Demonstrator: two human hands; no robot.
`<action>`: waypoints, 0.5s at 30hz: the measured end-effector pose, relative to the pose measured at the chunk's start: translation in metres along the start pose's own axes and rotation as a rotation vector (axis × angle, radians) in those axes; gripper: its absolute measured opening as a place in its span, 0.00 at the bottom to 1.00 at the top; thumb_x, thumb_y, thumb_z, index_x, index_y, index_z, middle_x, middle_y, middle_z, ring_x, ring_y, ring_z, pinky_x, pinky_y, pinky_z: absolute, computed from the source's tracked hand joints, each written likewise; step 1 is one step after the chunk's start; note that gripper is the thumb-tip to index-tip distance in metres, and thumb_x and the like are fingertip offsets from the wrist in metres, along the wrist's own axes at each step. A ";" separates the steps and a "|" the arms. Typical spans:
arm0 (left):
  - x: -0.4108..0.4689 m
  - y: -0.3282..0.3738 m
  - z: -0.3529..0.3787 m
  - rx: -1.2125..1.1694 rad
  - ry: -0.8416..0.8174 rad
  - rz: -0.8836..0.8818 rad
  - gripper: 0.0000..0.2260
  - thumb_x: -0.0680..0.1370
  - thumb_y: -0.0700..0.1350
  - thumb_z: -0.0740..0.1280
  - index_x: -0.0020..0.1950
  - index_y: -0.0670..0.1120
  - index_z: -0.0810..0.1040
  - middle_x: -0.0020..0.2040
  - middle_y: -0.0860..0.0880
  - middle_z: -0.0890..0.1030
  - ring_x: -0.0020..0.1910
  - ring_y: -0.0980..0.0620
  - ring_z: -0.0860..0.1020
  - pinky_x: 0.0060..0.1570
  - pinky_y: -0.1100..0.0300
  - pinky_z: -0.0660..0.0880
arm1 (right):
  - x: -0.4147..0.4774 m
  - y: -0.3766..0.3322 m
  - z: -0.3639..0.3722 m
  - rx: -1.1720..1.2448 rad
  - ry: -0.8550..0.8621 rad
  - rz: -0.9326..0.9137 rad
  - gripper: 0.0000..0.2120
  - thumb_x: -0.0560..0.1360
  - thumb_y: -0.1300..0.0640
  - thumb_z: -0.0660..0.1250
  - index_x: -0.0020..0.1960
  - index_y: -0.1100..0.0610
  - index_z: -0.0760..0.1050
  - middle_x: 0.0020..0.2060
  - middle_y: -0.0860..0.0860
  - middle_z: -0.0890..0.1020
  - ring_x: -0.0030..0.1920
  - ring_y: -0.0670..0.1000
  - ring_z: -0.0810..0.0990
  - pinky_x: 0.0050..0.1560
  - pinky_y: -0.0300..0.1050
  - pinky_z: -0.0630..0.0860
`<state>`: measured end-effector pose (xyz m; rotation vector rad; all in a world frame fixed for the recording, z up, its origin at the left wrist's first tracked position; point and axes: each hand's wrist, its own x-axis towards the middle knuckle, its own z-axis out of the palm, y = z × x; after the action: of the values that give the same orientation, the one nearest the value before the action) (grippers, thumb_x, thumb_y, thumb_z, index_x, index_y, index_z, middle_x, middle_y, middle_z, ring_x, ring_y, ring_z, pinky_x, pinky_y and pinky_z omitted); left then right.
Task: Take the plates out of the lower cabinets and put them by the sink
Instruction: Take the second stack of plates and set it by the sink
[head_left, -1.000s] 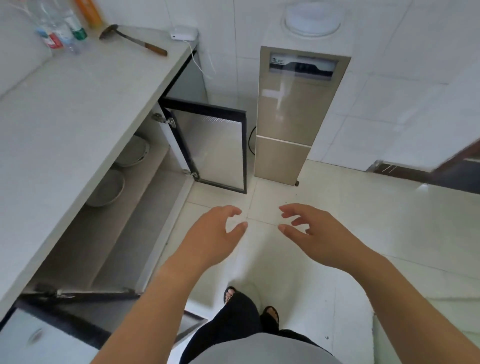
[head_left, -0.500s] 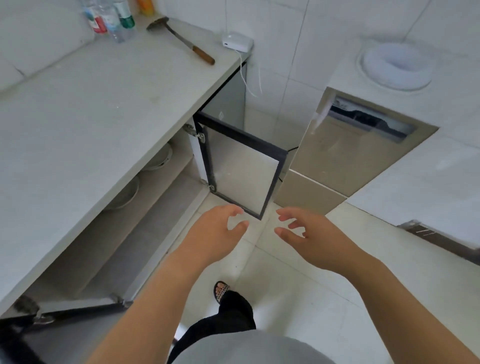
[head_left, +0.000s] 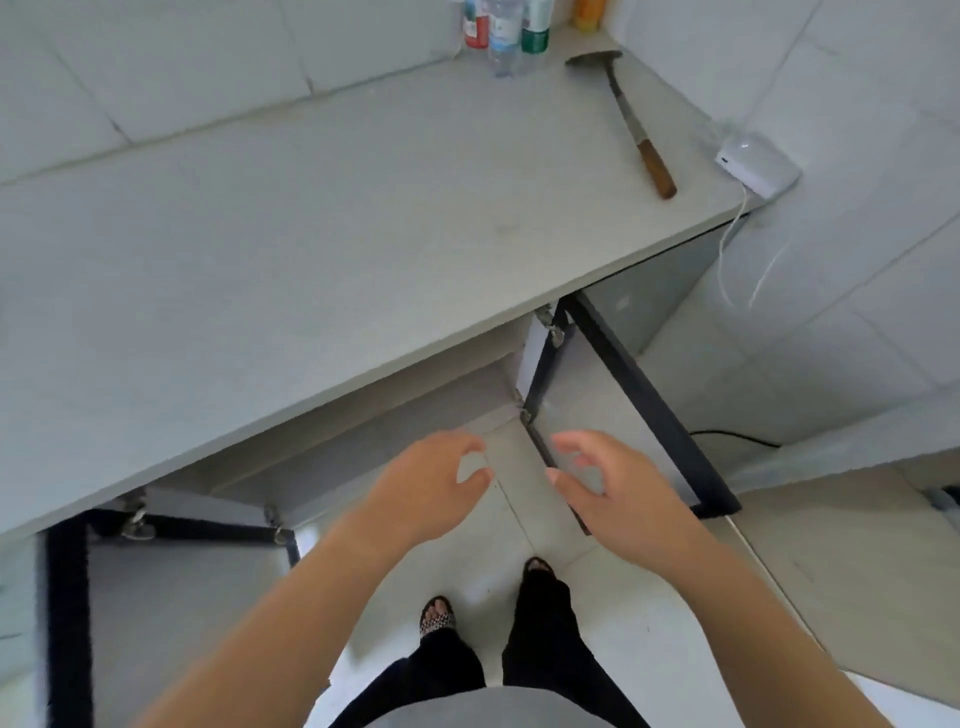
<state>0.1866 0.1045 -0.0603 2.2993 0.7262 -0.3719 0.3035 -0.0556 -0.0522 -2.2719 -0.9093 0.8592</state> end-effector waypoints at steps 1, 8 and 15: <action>0.003 -0.002 -0.002 -0.023 0.023 -0.048 0.18 0.79 0.53 0.59 0.68 0.52 0.69 0.67 0.53 0.72 0.65 0.54 0.70 0.62 0.62 0.64 | 0.014 -0.001 -0.005 -0.024 -0.038 -0.043 0.19 0.77 0.48 0.61 0.67 0.49 0.67 0.63 0.42 0.72 0.63 0.41 0.69 0.60 0.35 0.63; 0.026 -0.014 0.004 -0.157 0.181 -0.287 0.18 0.78 0.54 0.60 0.67 0.52 0.69 0.66 0.53 0.73 0.63 0.54 0.72 0.57 0.62 0.67 | 0.096 0.003 -0.018 -0.188 -0.269 -0.199 0.20 0.77 0.48 0.61 0.68 0.47 0.66 0.65 0.42 0.72 0.65 0.42 0.69 0.60 0.36 0.64; 0.037 -0.068 0.020 -0.206 0.255 -0.399 0.18 0.78 0.53 0.60 0.67 0.52 0.69 0.66 0.53 0.73 0.63 0.54 0.72 0.56 0.62 0.67 | 0.144 0.002 0.039 -0.215 -0.344 -0.301 0.20 0.77 0.49 0.61 0.68 0.48 0.66 0.64 0.42 0.72 0.64 0.43 0.69 0.61 0.37 0.64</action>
<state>0.1748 0.1466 -0.1277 2.0208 1.2963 -0.1704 0.3577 0.0595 -0.1298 -2.1141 -1.5191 1.0731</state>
